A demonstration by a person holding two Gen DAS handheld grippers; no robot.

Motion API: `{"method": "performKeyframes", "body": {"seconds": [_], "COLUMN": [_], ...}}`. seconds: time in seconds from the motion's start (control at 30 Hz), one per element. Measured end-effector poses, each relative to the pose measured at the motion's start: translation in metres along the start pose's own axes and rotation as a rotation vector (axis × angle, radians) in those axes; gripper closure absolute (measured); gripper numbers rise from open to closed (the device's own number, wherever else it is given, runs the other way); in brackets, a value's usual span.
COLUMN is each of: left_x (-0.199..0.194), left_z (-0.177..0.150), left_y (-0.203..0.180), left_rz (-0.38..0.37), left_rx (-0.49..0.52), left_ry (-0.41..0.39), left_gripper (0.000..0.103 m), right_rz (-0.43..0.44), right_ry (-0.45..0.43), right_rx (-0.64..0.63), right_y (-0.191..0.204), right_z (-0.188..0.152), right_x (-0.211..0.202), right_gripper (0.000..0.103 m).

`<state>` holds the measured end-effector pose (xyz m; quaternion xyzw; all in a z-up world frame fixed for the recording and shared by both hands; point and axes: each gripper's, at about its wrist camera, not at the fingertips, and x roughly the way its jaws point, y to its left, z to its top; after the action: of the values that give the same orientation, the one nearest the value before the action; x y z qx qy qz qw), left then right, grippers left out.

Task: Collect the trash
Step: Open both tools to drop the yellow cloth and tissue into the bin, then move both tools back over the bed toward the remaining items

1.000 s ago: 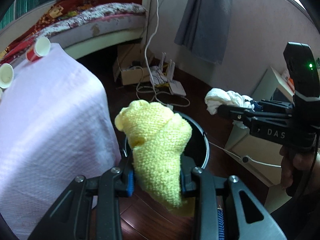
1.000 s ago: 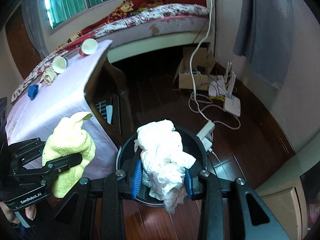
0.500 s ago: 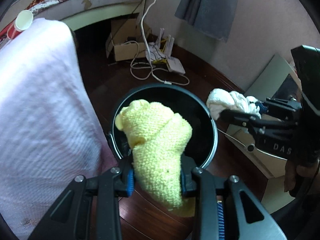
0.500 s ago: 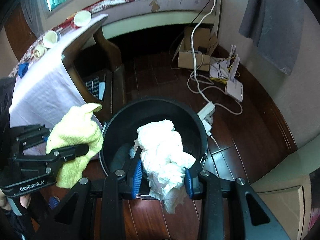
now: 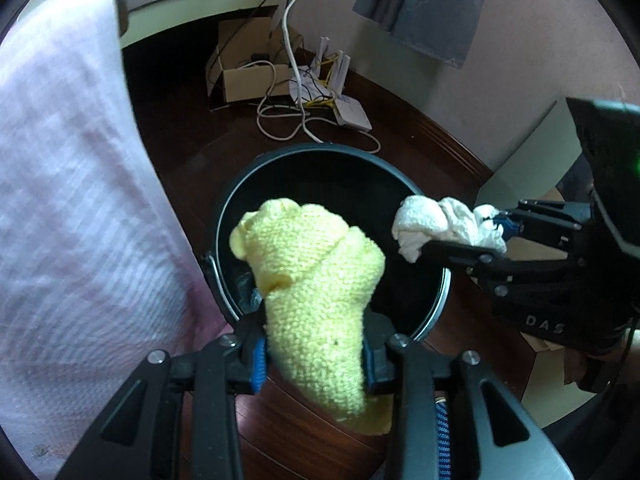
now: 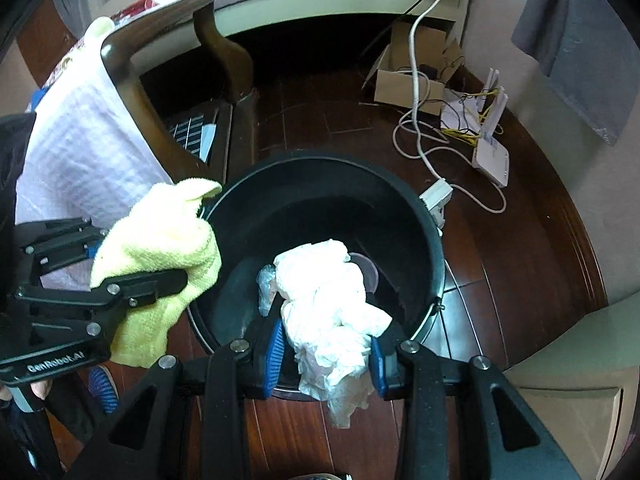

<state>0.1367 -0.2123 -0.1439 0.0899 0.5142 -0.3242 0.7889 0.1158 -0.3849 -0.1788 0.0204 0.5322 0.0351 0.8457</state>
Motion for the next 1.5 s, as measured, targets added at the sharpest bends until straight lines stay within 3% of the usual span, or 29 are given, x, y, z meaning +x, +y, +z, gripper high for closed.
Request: {"method": "performKeyframes", "body": {"seconds": [0.07,0.1,0.17,0.2,0.33,0.4,0.93,1.17,1.5], "left_x": [0.002,0.003,0.003,0.002,0.003,0.000,-0.041,-0.071,-0.128], "left_z": [-0.001,-0.002,-0.003,-0.004,-0.005,-0.007,-0.019,-0.023,-0.032], "left_y": [0.005,0.007,0.013,0.018,0.025,0.025,0.023,0.023,0.037], "left_rz": [-0.024,-0.023,0.010,0.011,0.048,0.075,0.176,0.208,0.271], "left_rx": [-0.024,-0.037,-0.076,-0.099,-0.124,-0.116,-0.097,-0.105,-0.143], "left_ry": [-0.001,-0.001,-0.011,-0.020,-0.013,-0.022,-0.083,-0.133,-0.214], "left_gripper": [0.057,0.041,0.022,0.020,0.014,0.005,0.002,0.002,0.001], "right_rz": [0.011,0.015,-0.036,-0.069,-0.102,-0.103,-0.111,-0.127,-0.073], "right_ry": [0.023,0.033,0.051,0.055,0.060,0.065,-0.012,-0.065,-0.166], "right_rx": [-0.002,-0.004,-0.019,-0.018,0.002,0.021,-0.003,-0.030,-0.070], "right_y": [-0.001,-0.001,-0.003,-0.005,-0.016,-0.018,0.007,0.024,0.060], "right_z": [0.001,0.000,-0.002,-0.003,-0.008,-0.008,0.001,0.005,0.027], "right_x": [0.007,0.009,0.017,0.020,0.021,0.019,-0.019,-0.050,-0.090], "right_gripper": [0.065,0.062,0.030,0.011,0.007,0.002,0.000,0.000,0.000]}}
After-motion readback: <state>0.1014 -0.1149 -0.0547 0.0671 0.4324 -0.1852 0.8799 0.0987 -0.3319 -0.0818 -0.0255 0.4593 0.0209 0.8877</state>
